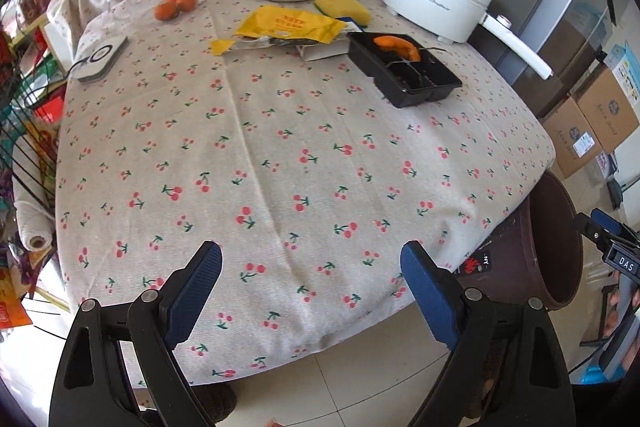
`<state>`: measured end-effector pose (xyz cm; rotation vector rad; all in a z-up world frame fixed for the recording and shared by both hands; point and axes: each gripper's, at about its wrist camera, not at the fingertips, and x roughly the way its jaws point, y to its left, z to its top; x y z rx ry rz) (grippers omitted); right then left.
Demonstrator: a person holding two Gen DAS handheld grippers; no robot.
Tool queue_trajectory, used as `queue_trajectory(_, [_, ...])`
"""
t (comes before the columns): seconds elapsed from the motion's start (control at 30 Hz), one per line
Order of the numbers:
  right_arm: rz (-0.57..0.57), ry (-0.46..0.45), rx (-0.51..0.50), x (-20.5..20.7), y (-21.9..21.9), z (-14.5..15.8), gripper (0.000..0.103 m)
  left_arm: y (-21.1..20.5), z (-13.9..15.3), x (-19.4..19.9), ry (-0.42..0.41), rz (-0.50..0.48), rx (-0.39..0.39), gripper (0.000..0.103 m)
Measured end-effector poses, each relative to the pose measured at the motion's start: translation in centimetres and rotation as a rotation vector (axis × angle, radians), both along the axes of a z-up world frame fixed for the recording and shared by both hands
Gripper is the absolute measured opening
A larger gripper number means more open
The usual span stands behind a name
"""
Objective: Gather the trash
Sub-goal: 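Move both tools back toward the black tray, then grasp the orange peel in the black tray with the right gripper and lift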
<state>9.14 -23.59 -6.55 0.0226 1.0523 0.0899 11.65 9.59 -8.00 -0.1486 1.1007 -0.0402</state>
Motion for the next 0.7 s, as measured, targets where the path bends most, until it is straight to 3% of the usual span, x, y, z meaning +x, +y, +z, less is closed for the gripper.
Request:
queue_trajectory(0.4, [0.095,-0.014,0.034,4.5,7.7,1.1,0.092,5.1,-0.5,0.7,0.037,0.083,0.016,0.093])
queue_trajectory(0.53, [0.141,-0.052,0.026,7.3,10.4,1.9,0.092,6.2,-0.3,1.9,0.025,0.083,0.057,0.093])
queue_trajectory(0.7, [0.252,-0.109,-0.009,11.4,13.5,2.2,0.08,7.5,0.3,4.0,-0.02,0.075,0.049,0.093])
